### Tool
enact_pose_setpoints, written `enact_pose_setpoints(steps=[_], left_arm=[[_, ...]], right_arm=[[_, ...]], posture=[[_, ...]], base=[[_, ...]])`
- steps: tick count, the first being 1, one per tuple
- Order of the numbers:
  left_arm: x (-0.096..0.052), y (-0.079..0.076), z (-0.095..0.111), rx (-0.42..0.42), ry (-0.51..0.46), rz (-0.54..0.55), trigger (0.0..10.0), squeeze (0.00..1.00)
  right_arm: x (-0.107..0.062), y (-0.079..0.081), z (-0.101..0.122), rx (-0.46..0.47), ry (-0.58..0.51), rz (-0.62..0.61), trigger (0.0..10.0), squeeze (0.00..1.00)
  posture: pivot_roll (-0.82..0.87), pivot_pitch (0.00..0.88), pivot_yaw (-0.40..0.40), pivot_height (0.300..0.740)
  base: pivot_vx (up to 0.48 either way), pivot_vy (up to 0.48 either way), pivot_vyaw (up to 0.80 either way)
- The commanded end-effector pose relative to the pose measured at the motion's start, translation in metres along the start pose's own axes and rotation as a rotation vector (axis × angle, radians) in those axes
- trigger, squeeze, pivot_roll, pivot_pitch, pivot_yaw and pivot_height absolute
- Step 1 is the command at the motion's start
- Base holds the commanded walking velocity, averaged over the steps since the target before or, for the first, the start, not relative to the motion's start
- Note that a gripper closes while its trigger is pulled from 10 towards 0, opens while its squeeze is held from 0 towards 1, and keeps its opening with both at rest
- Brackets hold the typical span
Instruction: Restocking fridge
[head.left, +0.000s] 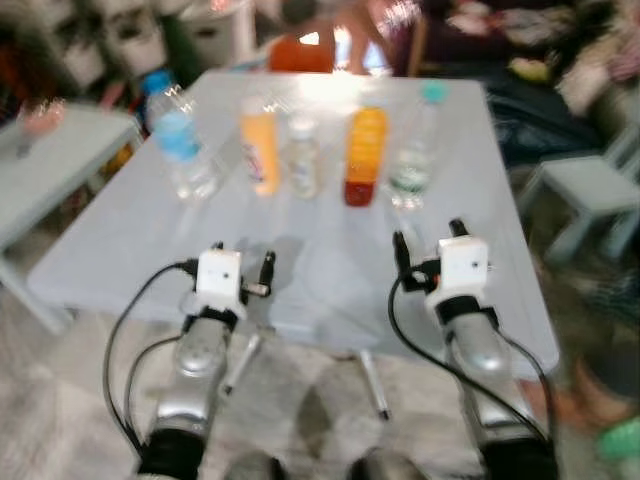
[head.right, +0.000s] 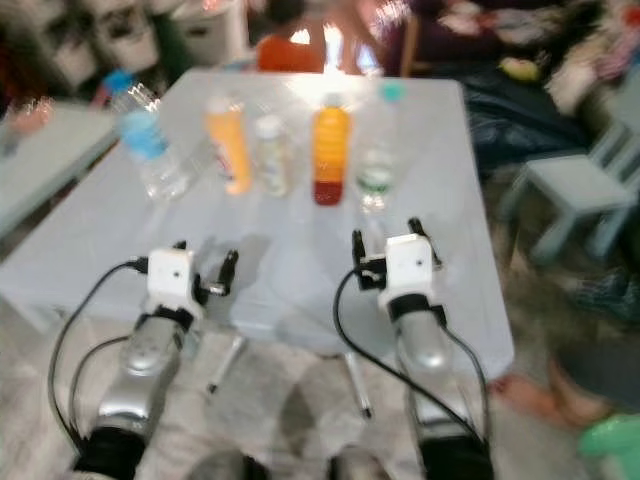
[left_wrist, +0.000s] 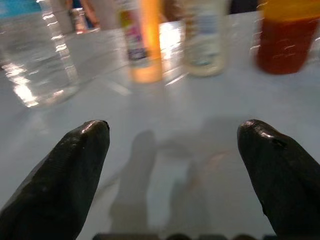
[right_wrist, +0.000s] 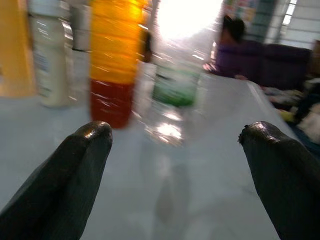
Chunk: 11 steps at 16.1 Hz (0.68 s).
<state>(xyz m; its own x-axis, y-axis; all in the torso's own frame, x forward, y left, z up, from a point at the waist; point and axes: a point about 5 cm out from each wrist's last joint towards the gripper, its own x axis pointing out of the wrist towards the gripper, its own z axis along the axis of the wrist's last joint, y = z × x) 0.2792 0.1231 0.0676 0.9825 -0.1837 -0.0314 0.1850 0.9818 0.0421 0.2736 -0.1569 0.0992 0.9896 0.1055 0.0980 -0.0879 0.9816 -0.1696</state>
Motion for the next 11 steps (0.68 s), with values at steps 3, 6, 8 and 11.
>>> enact_pose_setpoints(steps=[3,6,8,11], left_arm=[[-0.001,0.002,0.000,0.011,-0.002,-0.001,10.0,0.00],[-0.002,0.003,0.001,0.014,-0.004,0.003,10.0,0.00],[-0.004,0.005,0.001,0.021,0.000,-0.001,10.0,0.00],[-0.005,0.008,0.001,0.026,-0.001,-0.001,10.0,0.00]], right_arm=[[0.003,0.002,0.005,0.003,-0.026,0.009,10.0,0.00],[0.009,0.000,0.014,-0.029,-0.068,0.022,10.0,0.00],[0.022,-0.014,0.031,-0.054,-0.130,-0.018,10.0,0.00],[0.035,-0.027,0.049,-0.066,-0.183,-0.053,10.0,0.00]], posture=[[-0.09,0.000,0.055,0.740],[-0.09,0.000,0.060,0.740],[-0.08,0.000,0.066,0.740],[-0.07,0.000,0.076,0.740]], base=[[0.000,0.000,0.00],[0.000,0.000,0.00],[0.000,0.000,0.00],[0.000,0.000,0.00]])
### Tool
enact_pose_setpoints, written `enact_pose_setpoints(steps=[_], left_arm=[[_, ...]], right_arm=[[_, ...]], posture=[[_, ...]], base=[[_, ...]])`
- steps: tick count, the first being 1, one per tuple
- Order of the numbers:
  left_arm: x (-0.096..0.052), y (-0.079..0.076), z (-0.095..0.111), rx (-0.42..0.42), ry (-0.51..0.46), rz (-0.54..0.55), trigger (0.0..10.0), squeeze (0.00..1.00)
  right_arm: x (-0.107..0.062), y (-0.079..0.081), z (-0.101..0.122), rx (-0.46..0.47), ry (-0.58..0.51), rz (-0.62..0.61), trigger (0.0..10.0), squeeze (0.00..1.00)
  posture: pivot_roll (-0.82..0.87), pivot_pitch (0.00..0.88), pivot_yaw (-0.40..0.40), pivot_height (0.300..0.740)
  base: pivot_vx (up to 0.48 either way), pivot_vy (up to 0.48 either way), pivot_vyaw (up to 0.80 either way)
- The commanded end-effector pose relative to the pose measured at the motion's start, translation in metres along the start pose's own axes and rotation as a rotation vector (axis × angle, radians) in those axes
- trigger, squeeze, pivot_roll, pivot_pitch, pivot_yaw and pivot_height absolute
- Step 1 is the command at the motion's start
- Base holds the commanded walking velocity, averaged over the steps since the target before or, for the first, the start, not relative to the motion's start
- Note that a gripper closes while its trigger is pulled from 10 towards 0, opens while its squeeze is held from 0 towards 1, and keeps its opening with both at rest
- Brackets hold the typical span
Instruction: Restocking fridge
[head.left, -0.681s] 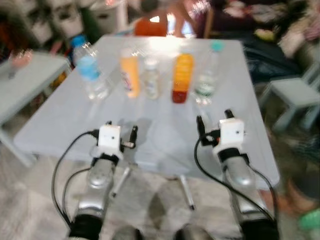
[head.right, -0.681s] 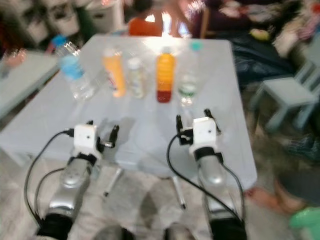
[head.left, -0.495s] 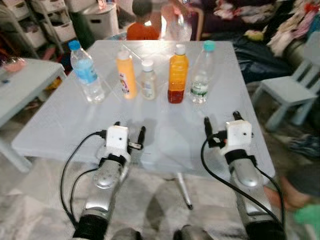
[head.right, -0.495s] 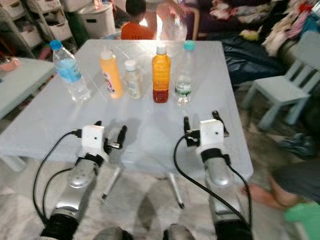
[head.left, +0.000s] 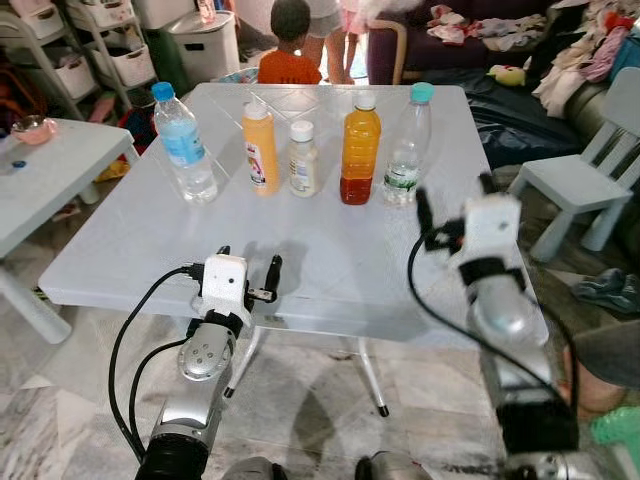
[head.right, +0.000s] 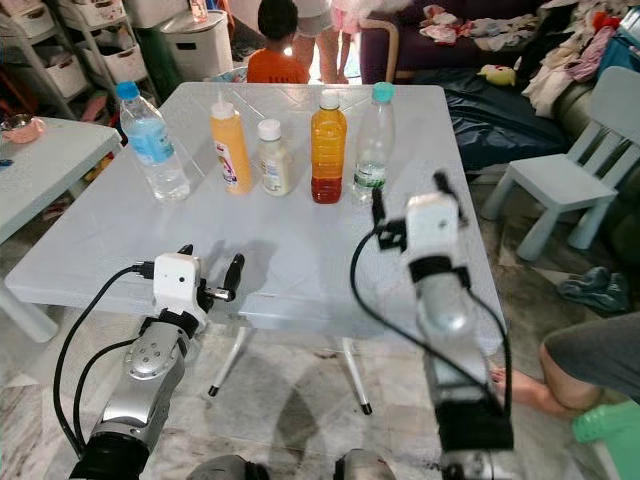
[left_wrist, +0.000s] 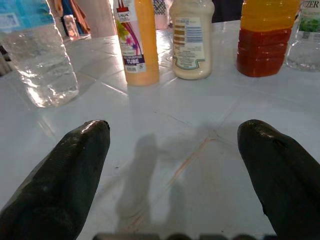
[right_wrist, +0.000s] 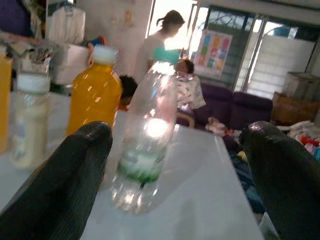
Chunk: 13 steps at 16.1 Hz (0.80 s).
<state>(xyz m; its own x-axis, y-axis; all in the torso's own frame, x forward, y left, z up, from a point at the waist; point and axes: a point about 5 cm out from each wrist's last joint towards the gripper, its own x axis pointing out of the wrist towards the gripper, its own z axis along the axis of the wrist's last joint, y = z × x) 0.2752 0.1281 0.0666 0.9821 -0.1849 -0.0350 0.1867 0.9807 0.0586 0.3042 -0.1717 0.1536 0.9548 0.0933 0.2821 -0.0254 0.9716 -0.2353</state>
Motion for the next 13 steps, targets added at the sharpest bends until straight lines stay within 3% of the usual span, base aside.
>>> enact_pose_setpoints(steps=[1,4,9,13], left_arm=[[0.000,0.005,0.003,0.011,-0.005,0.000,10.0,0.00],[-0.003,0.009,0.006,0.028,-0.003,-0.016,10.0,0.00],[-0.002,0.014,0.014,0.033,-0.022,-0.021,10.0,0.00],[-0.003,0.015,0.014,0.042,-0.012,-0.035,10.0,0.00]], right_arm=[[0.005,-0.002,0.005,0.006,-0.011,-0.008,10.0,0.00],[0.025,-0.013,0.019,0.024,-0.057,-0.022,10.0,0.00],[0.026,-0.010,0.023,0.025,-0.076,-0.050,10.0,0.00],[0.052,-0.023,0.040,0.052,-0.120,-0.075,10.0,0.00]], posture=[[-0.07,0.000,0.080,0.740],[-0.04,0.003,0.102,0.740],[-0.03,0.004,0.122,0.740],[-0.02,0.012,0.130,0.740]], base=[[0.000,0.000,0.00],[0.000,0.000,0.00],[0.000,0.000,0.00],[0.000,0.000,0.00]])
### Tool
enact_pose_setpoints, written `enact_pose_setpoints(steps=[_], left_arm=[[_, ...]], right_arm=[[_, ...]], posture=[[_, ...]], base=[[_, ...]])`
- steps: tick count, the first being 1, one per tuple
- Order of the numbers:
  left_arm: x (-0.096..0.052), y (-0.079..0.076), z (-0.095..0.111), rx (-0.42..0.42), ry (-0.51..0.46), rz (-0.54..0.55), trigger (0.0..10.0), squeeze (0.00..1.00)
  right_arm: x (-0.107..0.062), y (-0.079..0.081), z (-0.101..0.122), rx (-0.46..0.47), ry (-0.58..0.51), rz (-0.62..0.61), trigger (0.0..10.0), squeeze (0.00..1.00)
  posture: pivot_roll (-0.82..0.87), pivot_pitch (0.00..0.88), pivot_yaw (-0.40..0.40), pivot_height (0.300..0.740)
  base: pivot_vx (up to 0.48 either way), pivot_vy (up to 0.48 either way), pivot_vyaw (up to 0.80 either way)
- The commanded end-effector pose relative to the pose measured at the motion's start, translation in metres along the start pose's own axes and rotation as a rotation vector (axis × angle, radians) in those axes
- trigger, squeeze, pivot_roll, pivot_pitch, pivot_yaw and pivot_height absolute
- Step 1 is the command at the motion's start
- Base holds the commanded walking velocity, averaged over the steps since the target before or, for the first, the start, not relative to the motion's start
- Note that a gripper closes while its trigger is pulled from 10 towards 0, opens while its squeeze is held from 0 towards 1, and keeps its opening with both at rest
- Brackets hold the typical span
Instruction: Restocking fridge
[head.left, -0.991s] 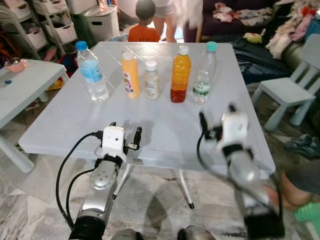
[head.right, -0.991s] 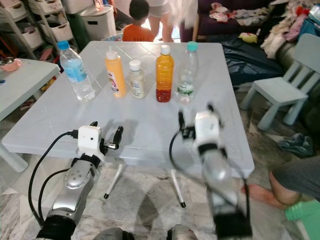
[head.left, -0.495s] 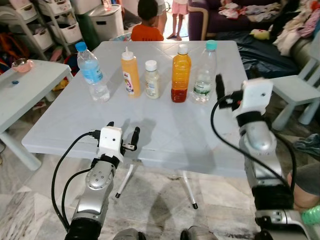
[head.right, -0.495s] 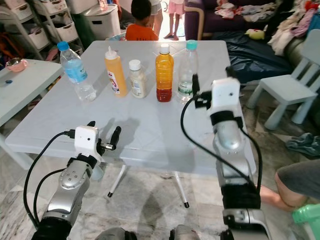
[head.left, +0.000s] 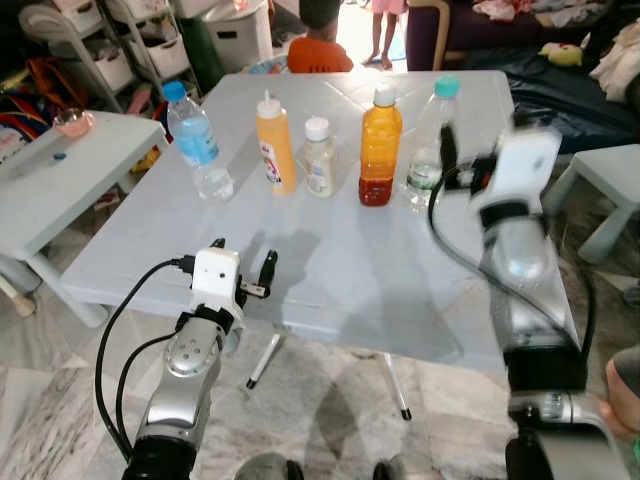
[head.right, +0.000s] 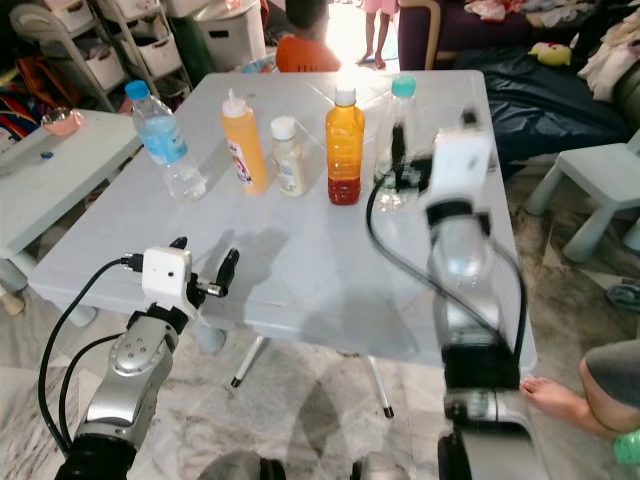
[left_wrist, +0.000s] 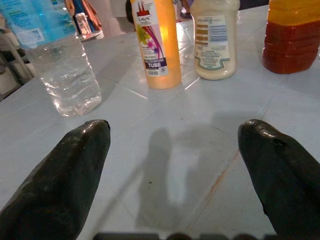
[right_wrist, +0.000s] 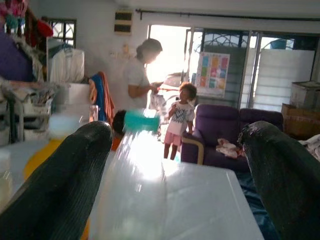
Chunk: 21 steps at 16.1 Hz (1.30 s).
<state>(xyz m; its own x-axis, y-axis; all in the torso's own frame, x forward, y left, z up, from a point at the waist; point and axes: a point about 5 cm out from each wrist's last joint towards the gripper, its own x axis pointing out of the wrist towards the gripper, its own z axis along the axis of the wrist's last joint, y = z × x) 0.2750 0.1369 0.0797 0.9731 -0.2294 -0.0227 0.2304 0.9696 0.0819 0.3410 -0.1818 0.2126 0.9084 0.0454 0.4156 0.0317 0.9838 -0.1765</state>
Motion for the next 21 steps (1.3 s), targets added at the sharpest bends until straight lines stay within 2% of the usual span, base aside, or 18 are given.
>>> enact_pose_setpoints(steps=[1,5,10,16,21], left_arm=[[-0.002,0.007,0.002,0.020,0.006,0.010,10.0,0.00],[-0.009,0.011,0.001,0.033,0.022,0.008,10.0,0.00],[-0.017,0.017,0.001,0.048,0.040,0.016,10.0,0.00],[-0.019,0.018,0.001,0.053,0.048,0.023,10.0,0.00],[-0.020,0.016,0.001,0.053,0.056,0.016,10.0,0.00]], right_arm=[[0.006,0.000,0.000,0.021,0.008,-0.006,10.0,0.00],[0.032,-0.011,0.003,0.031,0.031,-0.013,10.0,0.00],[0.054,-0.012,0.007,0.018,0.060,0.058,10.0,0.00],[0.064,0.004,0.012,0.019,0.037,0.165,10.0,0.00],[0.066,-0.001,0.002,0.058,0.128,0.170,10.0,0.00]], posture=[[-0.01,0.013,0.130,0.740],[0.02,0.026,0.136,0.740],[0.04,0.039,0.136,0.740],[0.06,0.039,0.129,0.740],[0.06,0.042,0.131,0.740]], base=[[0.000,0.000,0.00],[0.000,0.000,0.00],[0.000,0.000,0.00],[0.000,0.000,0.00],[0.000,0.000,0.00]])
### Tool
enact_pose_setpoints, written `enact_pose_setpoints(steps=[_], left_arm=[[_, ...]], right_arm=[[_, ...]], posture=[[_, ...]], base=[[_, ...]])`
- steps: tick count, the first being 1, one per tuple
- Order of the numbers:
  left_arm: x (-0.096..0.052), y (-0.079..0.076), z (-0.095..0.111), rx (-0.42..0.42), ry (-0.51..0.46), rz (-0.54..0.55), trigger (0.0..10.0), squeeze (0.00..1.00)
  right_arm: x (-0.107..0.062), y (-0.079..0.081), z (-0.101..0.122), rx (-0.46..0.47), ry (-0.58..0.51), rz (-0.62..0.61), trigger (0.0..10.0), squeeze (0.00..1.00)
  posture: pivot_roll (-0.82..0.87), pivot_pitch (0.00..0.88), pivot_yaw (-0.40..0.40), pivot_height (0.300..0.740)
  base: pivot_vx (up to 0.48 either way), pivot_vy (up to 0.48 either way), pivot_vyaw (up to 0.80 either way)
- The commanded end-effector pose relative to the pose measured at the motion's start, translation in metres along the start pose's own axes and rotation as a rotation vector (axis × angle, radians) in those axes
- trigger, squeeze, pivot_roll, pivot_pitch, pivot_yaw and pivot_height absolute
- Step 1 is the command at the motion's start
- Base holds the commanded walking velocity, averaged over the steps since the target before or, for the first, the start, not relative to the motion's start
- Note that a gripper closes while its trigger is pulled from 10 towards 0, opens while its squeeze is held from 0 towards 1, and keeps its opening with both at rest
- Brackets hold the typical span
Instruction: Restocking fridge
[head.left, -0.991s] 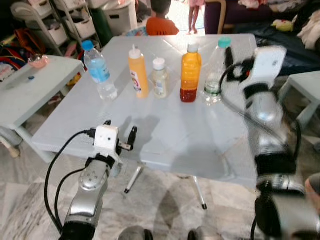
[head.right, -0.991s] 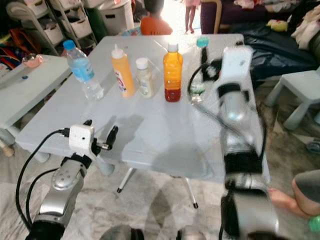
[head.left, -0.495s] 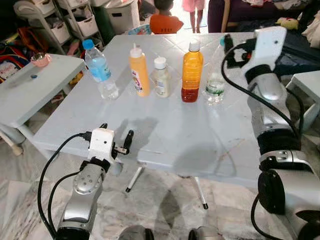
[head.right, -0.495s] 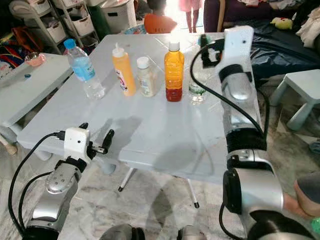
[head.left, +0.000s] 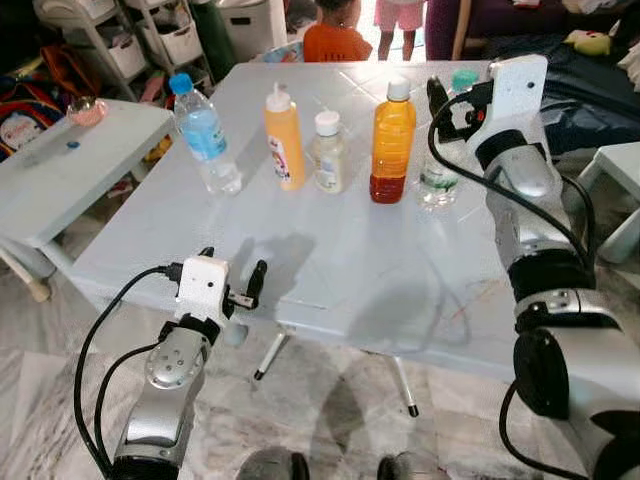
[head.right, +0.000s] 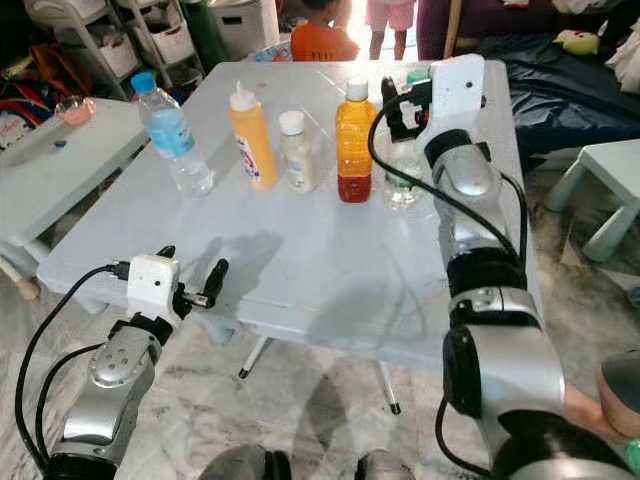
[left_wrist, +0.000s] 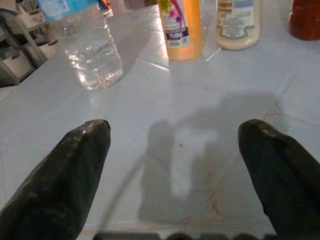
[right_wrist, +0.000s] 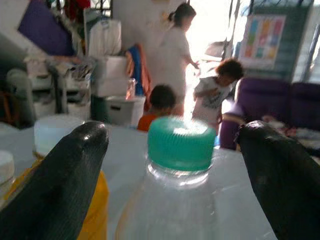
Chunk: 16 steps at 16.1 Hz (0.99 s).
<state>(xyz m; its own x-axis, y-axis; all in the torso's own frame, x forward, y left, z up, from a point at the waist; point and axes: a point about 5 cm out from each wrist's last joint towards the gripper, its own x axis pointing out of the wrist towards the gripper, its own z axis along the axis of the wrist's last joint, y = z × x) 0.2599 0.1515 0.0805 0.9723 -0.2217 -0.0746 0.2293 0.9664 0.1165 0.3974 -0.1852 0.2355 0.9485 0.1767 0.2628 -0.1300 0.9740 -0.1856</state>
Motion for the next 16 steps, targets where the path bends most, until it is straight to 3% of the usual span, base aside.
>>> enact_pose_setpoints(steps=[1,2,9,16], left_arm=[[-0.002,0.005,0.001,0.018,0.006,0.014,10.0,0.00],[-0.002,0.005,0.000,0.016,0.009,0.015,10.0,0.00],[-0.001,0.003,0.000,0.011,0.013,0.018,10.0,0.00],[0.002,-0.001,-0.001,0.004,0.018,0.009,10.0,0.00]], right_arm=[[0.006,0.003,0.005,0.017,0.008,0.031,6.0,0.00],[0.009,0.003,0.007,-0.003,0.011,0.064,0.0,0.00],[0.015,0.000,0.011,-0.043,0.044,0.075,0.0,0.00],[0.011,-0.008,0.007,-0.064,0.071,0.056,0.0,0.00]], posture=[[0.06,0.042,0.129,0.740],[0.06,0.042,0.129,0.740],[0.05,0.040,0.122,0.740],[0.04,0.035,0.120,0.740]], base=[[0.000,0.000,0.00],[0.000,0.000,0.00],[0.000,0.000,0.00],[0.000,0.000,0.00]])
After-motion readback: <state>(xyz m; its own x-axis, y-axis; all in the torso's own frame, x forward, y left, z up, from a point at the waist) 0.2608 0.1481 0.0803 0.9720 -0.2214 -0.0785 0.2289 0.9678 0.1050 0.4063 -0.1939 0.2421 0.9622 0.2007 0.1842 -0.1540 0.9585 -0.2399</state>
